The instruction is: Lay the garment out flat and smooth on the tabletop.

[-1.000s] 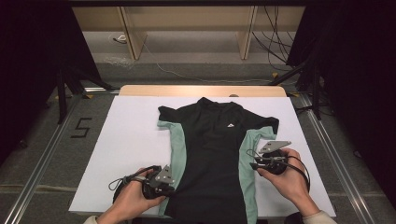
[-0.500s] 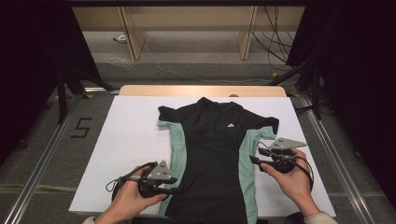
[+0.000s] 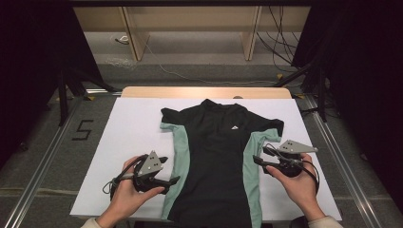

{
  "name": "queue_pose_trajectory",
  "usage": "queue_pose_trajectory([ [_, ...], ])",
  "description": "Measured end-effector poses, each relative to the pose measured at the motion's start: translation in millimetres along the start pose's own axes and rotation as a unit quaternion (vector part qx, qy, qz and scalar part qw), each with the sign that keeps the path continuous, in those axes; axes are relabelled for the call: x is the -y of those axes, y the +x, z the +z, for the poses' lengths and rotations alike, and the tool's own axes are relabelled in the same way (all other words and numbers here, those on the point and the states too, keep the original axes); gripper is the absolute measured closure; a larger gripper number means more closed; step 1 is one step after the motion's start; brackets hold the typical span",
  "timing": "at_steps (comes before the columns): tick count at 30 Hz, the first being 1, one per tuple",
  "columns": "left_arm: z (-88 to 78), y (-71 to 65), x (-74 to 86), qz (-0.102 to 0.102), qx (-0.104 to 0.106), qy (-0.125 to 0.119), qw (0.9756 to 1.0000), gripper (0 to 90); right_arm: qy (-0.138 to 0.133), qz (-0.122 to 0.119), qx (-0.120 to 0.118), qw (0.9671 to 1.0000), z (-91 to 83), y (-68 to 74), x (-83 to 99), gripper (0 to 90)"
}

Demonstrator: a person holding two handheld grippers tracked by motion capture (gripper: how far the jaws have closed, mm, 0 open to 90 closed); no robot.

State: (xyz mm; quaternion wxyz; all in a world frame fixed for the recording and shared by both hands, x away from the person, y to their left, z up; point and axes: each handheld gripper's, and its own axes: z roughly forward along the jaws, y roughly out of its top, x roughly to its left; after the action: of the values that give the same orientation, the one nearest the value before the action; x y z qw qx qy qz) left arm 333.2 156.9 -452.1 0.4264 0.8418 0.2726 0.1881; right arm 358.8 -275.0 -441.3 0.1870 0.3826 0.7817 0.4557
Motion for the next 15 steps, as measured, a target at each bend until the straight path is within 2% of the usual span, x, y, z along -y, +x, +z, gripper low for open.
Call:
queue_pose_trajectory([
  [2, -2.7, 3.5, 0.9, -0.012, -0.013, -0.007, 0.9998, 16.1, -0.010, -0.003, -0.004, 0.9999, -0.1, 0.2, 0.3, 41.4],
  [6, -5.7, 10.0, 3.1, -0.017, -0.037, -0.006, 0.9992, 10.7, -0.015, -0.011, -0.009, 0.9998, 0.7, 1.3, -0.3, 31.3],
  [8, -6.6, 13.1, 4.6, -0.025, -0.042, -0.009, 0.9988, 7.1, -0.013, -0.012, -0.017, 0.9997, 2.4, 1.6, 0.3, 25.4],
  [10, -7.7, 16.5, 6.1, -0.032, -0.042, -0.009, 0.9985, 4.9, -0.008, -0.016, -0.012, 0.9998, 3.9, 2.1, 1.6, 20.7],
  [11, -8.4, 18.3, 6.8, -0.038, -0.042, -0.012, 0.9983, 4.5, -0.007, -0.017, -0.012, 0.9998, 4.5, 2.3, 2.3, 19.9],
  [15, -12.6, 24.4, 7.9, -0.049, -0.064, -0.022, 0.9965, 1.6, -0.013, -0.015, -0.016, 0.9997, 3.5, 2.5, 3.6, 18.8],
])
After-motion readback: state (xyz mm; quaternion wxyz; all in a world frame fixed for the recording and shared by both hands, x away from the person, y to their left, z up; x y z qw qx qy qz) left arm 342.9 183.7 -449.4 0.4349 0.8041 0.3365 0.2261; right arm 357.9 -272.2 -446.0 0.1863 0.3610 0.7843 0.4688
